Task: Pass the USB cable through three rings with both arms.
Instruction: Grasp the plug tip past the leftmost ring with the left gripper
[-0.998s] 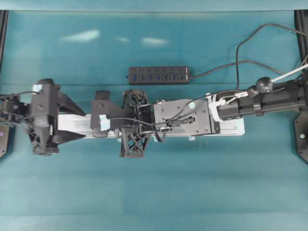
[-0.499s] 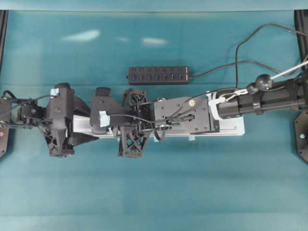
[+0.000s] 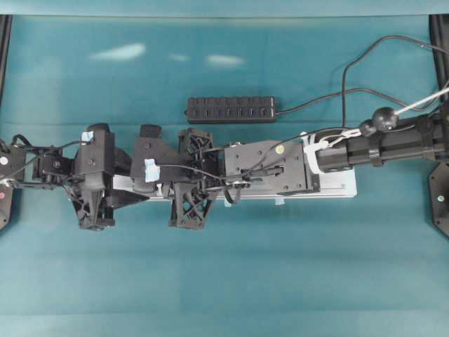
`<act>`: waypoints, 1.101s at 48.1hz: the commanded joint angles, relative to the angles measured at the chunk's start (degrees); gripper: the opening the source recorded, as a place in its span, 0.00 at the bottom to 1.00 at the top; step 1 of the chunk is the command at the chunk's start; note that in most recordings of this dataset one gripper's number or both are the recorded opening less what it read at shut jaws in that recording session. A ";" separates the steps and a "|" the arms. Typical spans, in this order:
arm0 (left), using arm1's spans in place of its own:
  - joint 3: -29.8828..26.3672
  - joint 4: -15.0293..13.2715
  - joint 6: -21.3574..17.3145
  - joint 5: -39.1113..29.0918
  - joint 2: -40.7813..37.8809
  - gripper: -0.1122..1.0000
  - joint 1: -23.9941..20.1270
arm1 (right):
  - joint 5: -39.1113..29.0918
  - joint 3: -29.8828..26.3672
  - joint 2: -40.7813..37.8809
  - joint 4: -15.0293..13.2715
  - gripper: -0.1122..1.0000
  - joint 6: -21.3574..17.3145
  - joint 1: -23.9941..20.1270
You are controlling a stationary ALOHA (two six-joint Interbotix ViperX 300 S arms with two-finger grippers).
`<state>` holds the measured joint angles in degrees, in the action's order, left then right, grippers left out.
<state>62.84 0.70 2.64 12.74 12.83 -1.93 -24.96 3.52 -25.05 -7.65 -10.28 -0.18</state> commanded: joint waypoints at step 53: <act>-3.34 0.09 -0.18 0.70 -3.43 0.32 0.26 | 0.26 -0.35 0.70 0.18 0.04 -0.70 -0.44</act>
<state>60.21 0.79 2.55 13.27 9.14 -1.85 -24.96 3.52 -25.05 -7.65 -10.37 -0.26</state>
